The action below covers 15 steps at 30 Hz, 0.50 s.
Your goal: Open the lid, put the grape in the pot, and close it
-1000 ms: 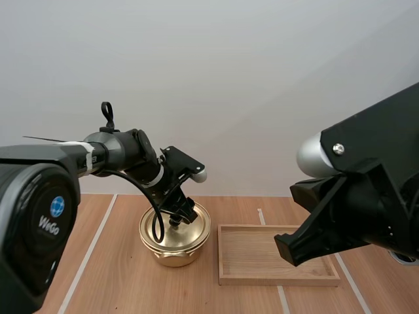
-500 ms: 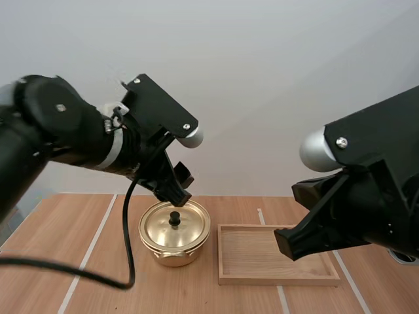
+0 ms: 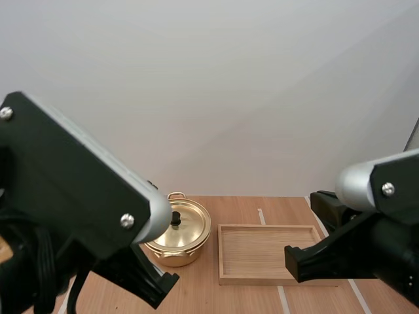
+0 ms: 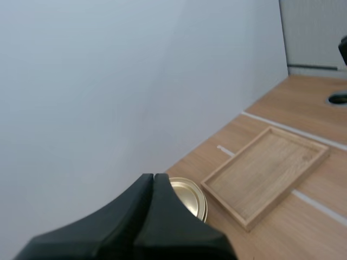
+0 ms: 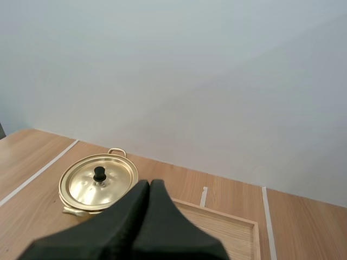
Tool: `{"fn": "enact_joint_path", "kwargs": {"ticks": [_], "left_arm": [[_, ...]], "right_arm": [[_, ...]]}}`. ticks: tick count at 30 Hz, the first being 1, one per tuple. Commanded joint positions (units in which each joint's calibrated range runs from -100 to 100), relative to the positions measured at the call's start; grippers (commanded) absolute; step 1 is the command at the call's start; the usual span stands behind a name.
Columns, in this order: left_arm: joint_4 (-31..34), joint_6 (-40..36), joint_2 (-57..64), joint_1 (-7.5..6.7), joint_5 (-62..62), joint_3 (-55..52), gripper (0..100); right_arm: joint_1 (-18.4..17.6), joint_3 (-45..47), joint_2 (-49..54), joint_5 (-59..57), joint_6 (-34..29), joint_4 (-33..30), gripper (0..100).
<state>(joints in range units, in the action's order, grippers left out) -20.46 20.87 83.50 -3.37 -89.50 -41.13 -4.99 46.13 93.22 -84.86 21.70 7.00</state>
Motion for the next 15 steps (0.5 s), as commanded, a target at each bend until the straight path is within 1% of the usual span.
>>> {"fn": "enact_joint_path", "kwargs": {"ticks": [1,3,4,5,6,7,10,13,14,15], "left_arm": [[-0.08,-3.88,5.07,-0.17,8.93,-5.34,0],[-0.07,-6.68,8.23,-0.17,13.79,-9.14,0],[0.05,-7.58,8.81,-0.17,15.17,-10.32,0],[0.05,-9.77,10.93,-0.17,18.76,-12.73,0],[0.05,-10.61,11.79,-0.17,19.88,-13.95,0],[0.19,-12.19,13.39,-0.17,23.95,-16.84,0],[0.19,-15.02,16.50,0.02,31.77,-22.48,0],[0.19,-16.61,16.50,0.69,43.73,-29.59,0],[0.32,-16.61,16.50,0.77,45.06,-30.36,0],[2.45,-16.61,16.50,0.86,49.43,-33.31,0]], "right_arm": [[0.40,5.97,3.65,9.96,-1.53,-0.08,0],[0.50,10.65,5.65,16.04,-1.53,-0.36,0],[0.50,11.56,6.17,17.87,-1.53,-0.46,0],[0.50,15.02,6.78,22.11,-1.53,-0.46,0],[0.50,17.03,6.78,24.97,-1.53,-0.46,0],[0.50,18.48,6.78,27.41,-1.53,-0.46,0],[0.50,22.44,6.78,31.31,-1.53,-0.33,0],[0.50,26.05,6.78,36.01,-1.53,-0.62,0],[0.50,26.72,6.78,36.20,-1.53,-1.13,0],[0.50,28.11,6.78,36.89,-1.53,-3.25,0]]}}
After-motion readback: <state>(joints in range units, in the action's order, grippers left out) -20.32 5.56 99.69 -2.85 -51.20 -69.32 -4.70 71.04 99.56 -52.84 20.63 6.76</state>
